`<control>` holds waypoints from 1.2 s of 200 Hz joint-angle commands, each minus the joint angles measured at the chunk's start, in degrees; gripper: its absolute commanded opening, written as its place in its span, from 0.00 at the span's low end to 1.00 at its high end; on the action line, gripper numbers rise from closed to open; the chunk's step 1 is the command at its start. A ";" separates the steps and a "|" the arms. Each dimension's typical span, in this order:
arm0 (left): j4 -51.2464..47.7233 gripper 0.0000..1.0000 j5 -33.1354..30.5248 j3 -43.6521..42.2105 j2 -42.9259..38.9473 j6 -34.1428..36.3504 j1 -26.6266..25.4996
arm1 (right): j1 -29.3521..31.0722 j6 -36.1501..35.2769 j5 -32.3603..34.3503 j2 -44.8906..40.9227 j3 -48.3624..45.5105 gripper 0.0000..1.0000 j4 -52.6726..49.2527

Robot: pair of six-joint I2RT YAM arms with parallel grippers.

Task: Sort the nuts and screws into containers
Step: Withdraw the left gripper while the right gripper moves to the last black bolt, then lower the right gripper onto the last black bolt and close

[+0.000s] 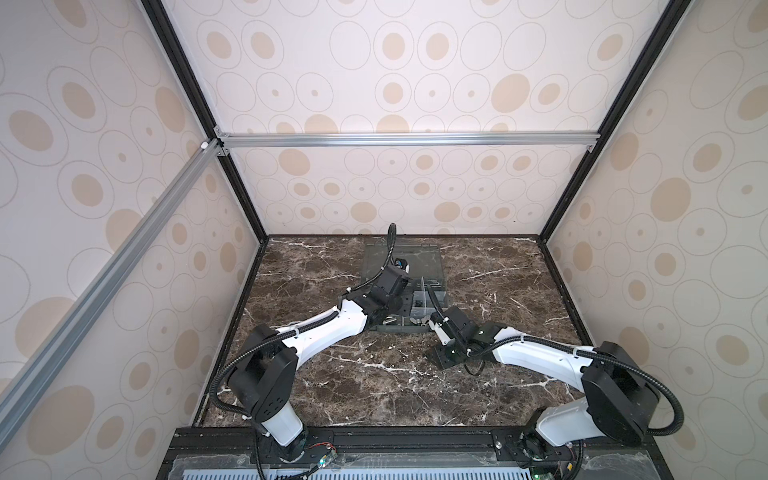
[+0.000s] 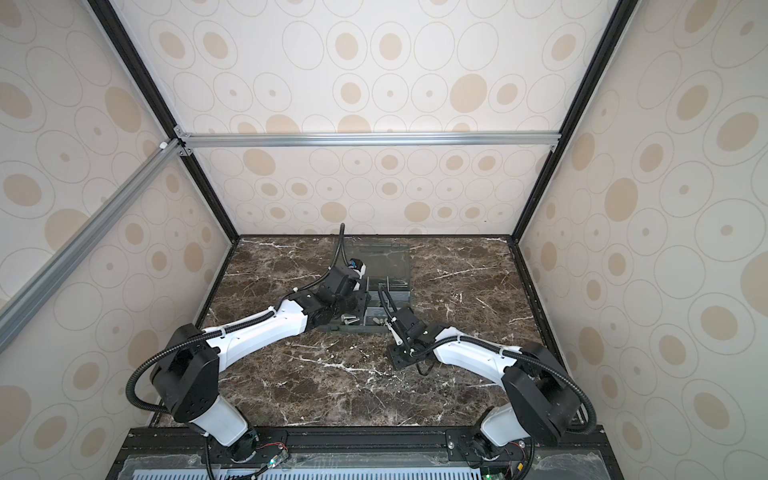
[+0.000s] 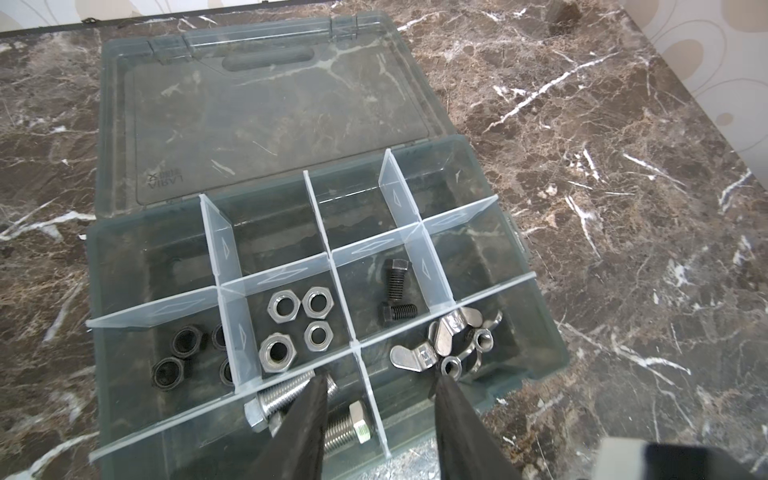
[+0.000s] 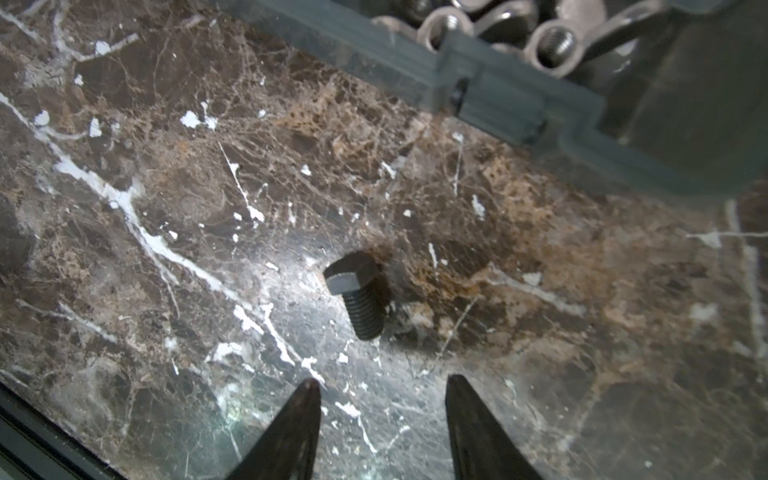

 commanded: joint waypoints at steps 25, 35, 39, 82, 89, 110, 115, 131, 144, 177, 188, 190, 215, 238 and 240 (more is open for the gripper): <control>4.94 0.44 2.48 -2.45 -2.38 0.26 0.48 | 3.25 3.73 5.24 4.63 4.28 0.50 -1.54; 4.71 0.44 3.58 -2.19 -2.32 1.30 0.58 | 3.28 4.49 5.61 5.08 4.16 0.49 -1.33; 4.40 0.44 3.90 -2.00 -2.31 1.93 0.56 | 3.40 4.73 5.70 5.23 4.26 0.49 -1.39; 4.07 0.44 6.09 -3.29 -4.52 4.34 0.99 | 4.33 6.64 9.42 7.02 6.29 0.44 -4.74; 3.96 0.44 6.60 -3.76 -4.82 4.51 1.13 | 4.55 7.35 9.81 7.14 6.02 0.44 -4.25; 3.40 0.44 7.74 -4.67 -5.75 4.55 1.76 | 4.99 8.90 10.41 7.96 5.14 0.43 -1.98; 3.44 0.44 8.35 -5.02 -6.02 4.47 1.85 | 5.23 8.96 10.68 8.44 5.31 0.42 -1.77; 4.05 0.43 9.64 -6.34 -7.08 4.94 1.92 | 6.23 9.40 12.64 10.02 6.50 0.41 -2.36; 3.90 0.43 8.74 -7.14 -7.55 5.18 2.11 | 6.76 10.22 12.86 11.35 7.41 0.40 -2.38; 5.54 0.43 9.90 -8.79 -9.02 5.20 2.78 | 7.71 11.83 13.86 14.15 9.32 0.31 -3.87; 5.35 0.43 9.99 -8.80 -9.46 5.63 2.94 | 7.85 12.75 14.50 14.51 9.58 0.26 -4.27; 5.38 0.43 10.00 -8.80 -9.53 5.76 2.98 | 7.87 12.94 14.53 14.52 9.56 0.25 -4.16; 5.25 0.42 10.72 -9.71 -10.46 6.70 3.75 | 8.75 14.72 15.46 14.55 9.29 0.17 -3.49; 4.81 0.41 12.21 -10.63 -11.61 7.78 4.33 | 9.76 15.93 16.88 14.31 9.30 0.11 -3.73; 4.76 0.41 12.27 -10.75 -11.67 7.90 4.34 | 9.86 16.11 17.06 14.34 9.34 0.11 -3.72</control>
